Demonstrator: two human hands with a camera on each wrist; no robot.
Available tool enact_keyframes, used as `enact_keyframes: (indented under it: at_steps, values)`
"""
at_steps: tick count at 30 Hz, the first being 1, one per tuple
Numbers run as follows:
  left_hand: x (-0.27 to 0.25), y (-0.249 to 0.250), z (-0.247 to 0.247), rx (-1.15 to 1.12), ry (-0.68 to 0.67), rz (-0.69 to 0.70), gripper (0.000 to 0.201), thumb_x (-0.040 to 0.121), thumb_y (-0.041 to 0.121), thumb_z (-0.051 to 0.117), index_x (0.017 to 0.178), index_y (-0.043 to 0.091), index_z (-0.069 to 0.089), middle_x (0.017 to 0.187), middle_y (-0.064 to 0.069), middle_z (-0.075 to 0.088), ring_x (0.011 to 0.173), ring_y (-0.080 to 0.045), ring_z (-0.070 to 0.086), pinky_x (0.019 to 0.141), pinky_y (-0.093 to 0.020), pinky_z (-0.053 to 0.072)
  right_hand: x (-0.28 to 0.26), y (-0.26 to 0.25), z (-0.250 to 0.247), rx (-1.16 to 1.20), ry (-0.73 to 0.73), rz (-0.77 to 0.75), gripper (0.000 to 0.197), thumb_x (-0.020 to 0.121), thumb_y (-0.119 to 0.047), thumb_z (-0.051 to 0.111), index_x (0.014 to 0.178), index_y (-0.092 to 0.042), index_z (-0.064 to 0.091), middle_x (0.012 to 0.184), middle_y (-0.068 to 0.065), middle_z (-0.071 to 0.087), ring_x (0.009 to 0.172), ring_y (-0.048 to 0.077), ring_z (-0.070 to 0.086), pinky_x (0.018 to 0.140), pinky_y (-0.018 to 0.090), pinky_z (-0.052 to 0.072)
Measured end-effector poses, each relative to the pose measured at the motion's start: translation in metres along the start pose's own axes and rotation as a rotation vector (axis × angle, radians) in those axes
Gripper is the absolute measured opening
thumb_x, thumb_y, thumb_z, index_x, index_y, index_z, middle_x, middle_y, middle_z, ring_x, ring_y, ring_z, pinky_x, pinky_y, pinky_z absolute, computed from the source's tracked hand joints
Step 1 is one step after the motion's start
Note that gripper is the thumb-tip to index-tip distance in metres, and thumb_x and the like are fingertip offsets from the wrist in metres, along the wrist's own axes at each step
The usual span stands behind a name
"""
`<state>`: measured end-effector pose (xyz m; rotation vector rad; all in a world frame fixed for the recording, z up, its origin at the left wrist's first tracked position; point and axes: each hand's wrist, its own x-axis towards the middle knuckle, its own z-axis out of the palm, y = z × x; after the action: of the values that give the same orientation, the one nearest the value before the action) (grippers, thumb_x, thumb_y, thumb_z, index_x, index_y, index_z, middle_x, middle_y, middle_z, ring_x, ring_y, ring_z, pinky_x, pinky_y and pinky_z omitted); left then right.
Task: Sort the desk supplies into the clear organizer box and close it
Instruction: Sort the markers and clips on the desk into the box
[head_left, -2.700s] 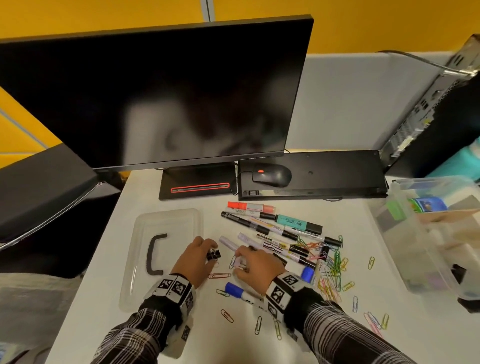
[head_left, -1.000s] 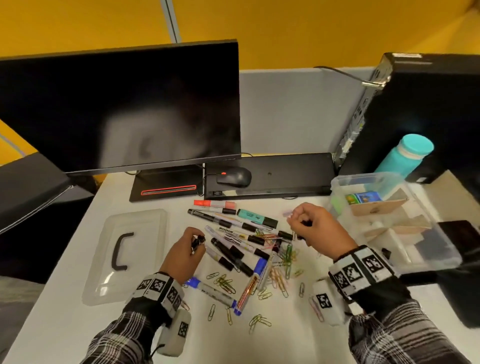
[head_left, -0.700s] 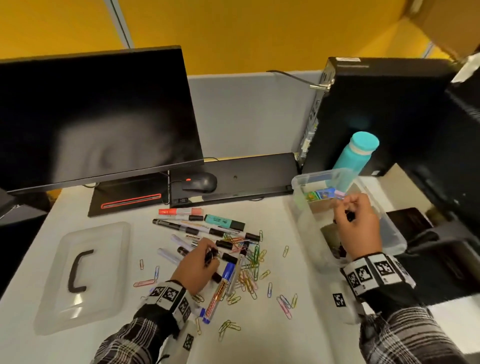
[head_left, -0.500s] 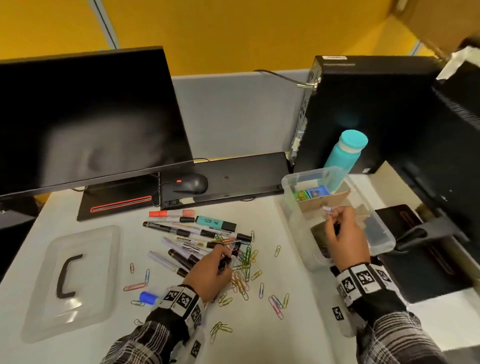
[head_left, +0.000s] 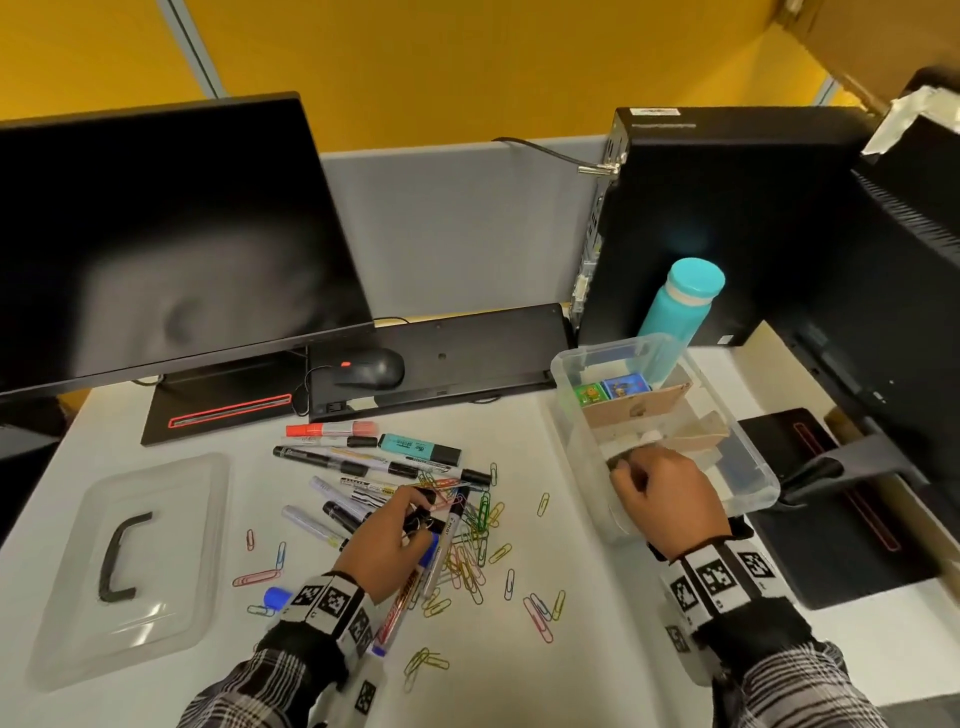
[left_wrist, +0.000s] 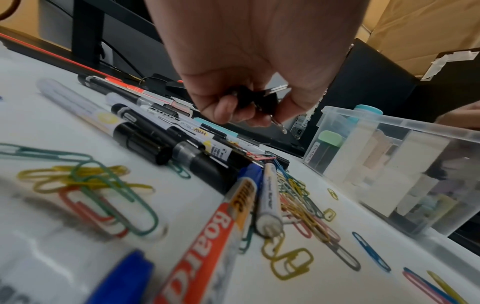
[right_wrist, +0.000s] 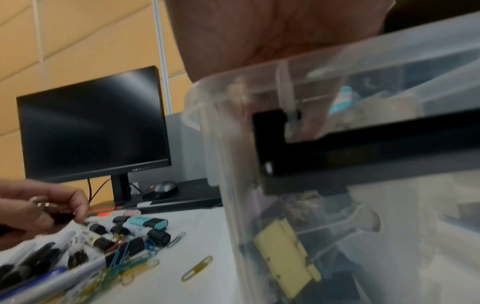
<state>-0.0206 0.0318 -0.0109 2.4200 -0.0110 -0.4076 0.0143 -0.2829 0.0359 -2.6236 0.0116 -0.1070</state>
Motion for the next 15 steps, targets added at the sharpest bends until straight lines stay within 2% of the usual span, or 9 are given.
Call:
enact_keyframes:
  at_steps: [2, 3, 6, 7, 10, 12, 15]
  values:
    - [0.001, 0.001, 0.000, -0.013, 0.012, 0.002, 0.022, 0.092, 0.020, 0.052, 0.107, 0.034, 0.042, 0.089, 0.008, 0.062, 0.065, -0.005, 0.057, 0.058, -0.021, 0.045, -0.001, 0.005, -0.008, 0.056, 0.110, -0.010, 0.025, 0.088, -0.017, 0.057, 0.063, -0.014, 0.053, 0.064, 0.001, 0.056, 0.058, 0.016, 0.050, 0.052, 0.020, 0.033]
    - [0.001, 0.003, 0.000, -0.013, 0.017, 0.010, 0.022, 0.092, 0.020, 0.052, 0.107, 0.034, 0.042, 0.091, 0.009, 0.062, 0.069, -0.004, 0.058, 0.060, -0.020, 0.046, -0.001, 0.007, -0.013, 0.083, 0.181, -0.019, 0.020, 0.088, -0.016, 0.057, 0.068, -0.012, 0.057, 0.070, 0.001, 0.058, 0.066, 0.018, 0.052, 0.057, 0.022, 0.036]
    - [0.006, 0.021, 0.002, 0.009, 0.010, 0.080, 0.020, 0.092, 0.026, 0.053, 0.108, 0.035, 0.045, 0.101, 0.010, 0.060, 0.083, -0.001, 0.057, 0.071, -0.015, 0.044, -0.002, 0.022, -0.023, 0.052, 0.314, 0.030, 0.009, 0.089, -0.019, 0.053, 0.087, -0.015, 0.061, 0.097, 0.001, 0.062, 0.095, 0.021, 0.050, 0.081, 0.033, 0.039]
    - [0.008, 0.032, 0.004, 0.013, -0.005, 0.110, 0.021, 0.092, 0.027, 0.053, 0.110, 0.034, 0.046, 0.105, 0.011, 0.059, 0.088, -0.001, 0.057, 0.075, -0.015, 0.044, -0.002, 0.030, -0.023, -0.005, 0.323, 0.085, 0.013, 0.089, -0.022, 0.051, 0.096, -0.016, 0.061, 0.107, 0.002, 0.061, 0.104, 0.022, 0.048, 0.089, 0.038, 0.037]
    - [0.017, 0.077, 0.011, 0.012, -0.035, 0.226, 0.028, 0.090, 0.025, 0.053, 0.117, 0.031, 0.047, 0.112, 0.010, 0.056, 0.099, -0.004, 0.053, 0.086, -0.019, 0.044, -0.002, 0.048, -0.018, -0.092, 0.280, 0.255, 0.045, 0.084, -0.034, 0.040, 0.124, -0.016, 0.051, 0.137, 0.005, 0.047, 0.129, 0.027, 0.037, 0.108, 0.050, 0.025]
    - [0.023, 0.112, 0.019, 0.032, -0.021, 0.344, 0.030, 0.090, 0.023, 0.051, 0.120, 0.027, 0.047, 0.116, 0.008, 0.055, 0.104, -0.005, 0.051, 0.091, -0.024, 0.045, -0.001, 0.051, -0.015, -0.085, 0.255, 0.290, 0.054, 0.083, -0.037, 0.036, 0.131, -0.014, 0.045, 0.144, 0.007, 0.041, 0.132, 0.029, 0.036, 0.111, 0.051, 0.024]
    - [0.034, 0.163, 0.033, 0.060, 0.007, 0.522, 0.030, 0.090, 0.020, 0.050, 0.121, 0.021, 0.048, 0.117, 0.004, 0.052, 0.106, -0.011, 0.047, 0.089, -0.027, 0.043, -0.001, 0.052, -0.013, -0.083, 0.265, 0.275, 0.054, 0.084, -0.035, 0.036, 0.133, -0.013, 0.044, 0.144, 0.008, 0.041, 0.130, 0.029, 0.040, 0.110, 0.050, 0.029]
